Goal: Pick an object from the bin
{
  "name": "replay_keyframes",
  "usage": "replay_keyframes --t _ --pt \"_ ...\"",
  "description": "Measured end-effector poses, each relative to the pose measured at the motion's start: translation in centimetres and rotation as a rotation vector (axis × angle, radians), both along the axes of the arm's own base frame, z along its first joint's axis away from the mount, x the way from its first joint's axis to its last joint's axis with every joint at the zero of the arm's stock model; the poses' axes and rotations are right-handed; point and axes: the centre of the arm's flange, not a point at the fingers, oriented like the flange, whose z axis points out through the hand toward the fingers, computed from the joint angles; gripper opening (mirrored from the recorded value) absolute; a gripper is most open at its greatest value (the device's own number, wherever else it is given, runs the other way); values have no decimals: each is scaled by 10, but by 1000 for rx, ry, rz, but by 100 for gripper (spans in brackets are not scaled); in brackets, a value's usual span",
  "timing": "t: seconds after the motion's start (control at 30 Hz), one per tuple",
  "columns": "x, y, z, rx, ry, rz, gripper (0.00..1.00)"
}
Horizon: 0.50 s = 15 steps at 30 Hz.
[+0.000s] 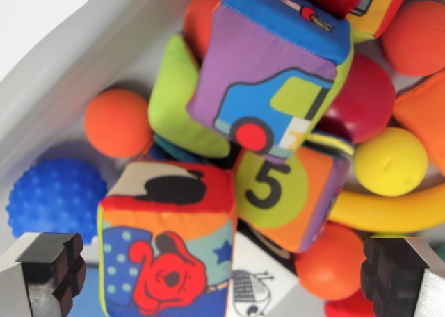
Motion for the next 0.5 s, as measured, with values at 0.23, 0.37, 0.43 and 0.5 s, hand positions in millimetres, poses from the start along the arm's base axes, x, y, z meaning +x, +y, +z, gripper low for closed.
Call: replay_keyframes --t 0.23,0.37,0.43,0.5 --pt "7 -14 -10 2 2 -124 100" --pt "12 -23 -16 2 2 -197 100" --pt "13 -26 -19 3 2 -220 100" --pt "14 -28 -24 3 -1 -229 100"
